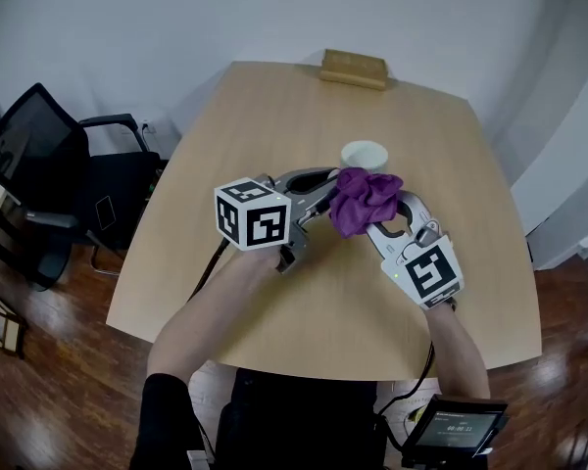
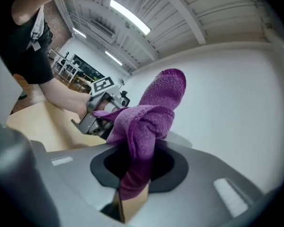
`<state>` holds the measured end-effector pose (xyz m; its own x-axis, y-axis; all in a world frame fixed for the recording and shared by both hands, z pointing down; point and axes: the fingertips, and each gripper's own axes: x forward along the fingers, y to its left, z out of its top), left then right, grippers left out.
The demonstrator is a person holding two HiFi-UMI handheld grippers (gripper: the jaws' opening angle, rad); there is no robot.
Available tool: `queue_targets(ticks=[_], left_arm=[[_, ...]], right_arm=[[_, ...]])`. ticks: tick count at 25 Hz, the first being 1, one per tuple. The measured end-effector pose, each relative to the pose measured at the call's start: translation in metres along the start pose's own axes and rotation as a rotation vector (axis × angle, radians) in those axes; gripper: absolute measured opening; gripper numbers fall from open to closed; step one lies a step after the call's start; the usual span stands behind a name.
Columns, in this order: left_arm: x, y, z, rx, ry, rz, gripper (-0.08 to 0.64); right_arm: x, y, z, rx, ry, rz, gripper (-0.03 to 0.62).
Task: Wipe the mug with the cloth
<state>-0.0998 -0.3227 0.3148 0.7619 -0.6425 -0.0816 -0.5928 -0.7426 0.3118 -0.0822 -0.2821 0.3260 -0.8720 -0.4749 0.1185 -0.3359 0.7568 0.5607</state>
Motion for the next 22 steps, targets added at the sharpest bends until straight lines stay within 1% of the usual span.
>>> queue_targets(ticks=[3,4,5,6,7,9,10,11,13,15,17,19,22], left_arm=[[-0.005,0.004,0.008,-0.023,-0.043,-0.012,0.080],[-0.007,0.007,0.011,-0.034,-0.058,-0.019,0.075],[-0.009,0.009,0.014,-0.042,-0.071,-0.025,0.075],[-0.011,0.011,0.016,-0.041,-0.079,-0.028,0.075],[-0.013,0.012,0.018,-0.034,-0.080,-0.029,0.075],[-0.013,0.011,0.018,-0.016,-0.068,-0.040,0.075],[-0.011,0.008,0.016,-0.005,-0.058,-0.050,0.075],[-0.009,0.004,0.013,0.008,-0.045,-0.063,0.075],[-0.004,-0.005,0.006,0.032,-0.018,-0.094,0.075],[-0.002,-0.013,0.002,0.050,0.001,-0.125,0.075],[0.000,-0.020,0.001,0.064,0.006,-0.144,0.075],[0.002,-0.023,0.001,0.067,-0.002,-0.141,0.075],[-0.003,-0.021,0.008,0.045,-0.027,-0.128,0.075]], right_arm=[[0.002,0.020,-0.039,-0.019,0.149,0.089,0.071],[0.001,0.022,-0.047,-0.023,0.184,0.100,0.071],[-0.001,0.019,-0.048,-0.015,0.185,0.098,0.071],[-0.005,0.013,-0.040,0.003,0.148,0.081,0.071],[-0.011,0.004,-0.023,0.028,0.077,0.048,0.071],[-0.031,-0.020,0.021,0.079,-0.106,-0.050,0.071],[-0.043,-0.031,0.038,0.095,-0.179,-0.103,0.071],[-0.054,-0.039,0.050,0.095,-0.231,-0.148,0.071],[-0.066,-0.047,0.060,0.062,-0.282,-0.197,0.071],[-0.059,-0.045,0.058,0.032,-0.266,-0.196,0.071],[-0.045,-0.039,0.046,0.025,-0.213,-0.161,0.071],[-0.036,-0.029,0.035,0.003,-0.166,-0.115,0.071],[-0.027,-0.008,0.015,-0.057,-0.070,-0.040,0.071]])
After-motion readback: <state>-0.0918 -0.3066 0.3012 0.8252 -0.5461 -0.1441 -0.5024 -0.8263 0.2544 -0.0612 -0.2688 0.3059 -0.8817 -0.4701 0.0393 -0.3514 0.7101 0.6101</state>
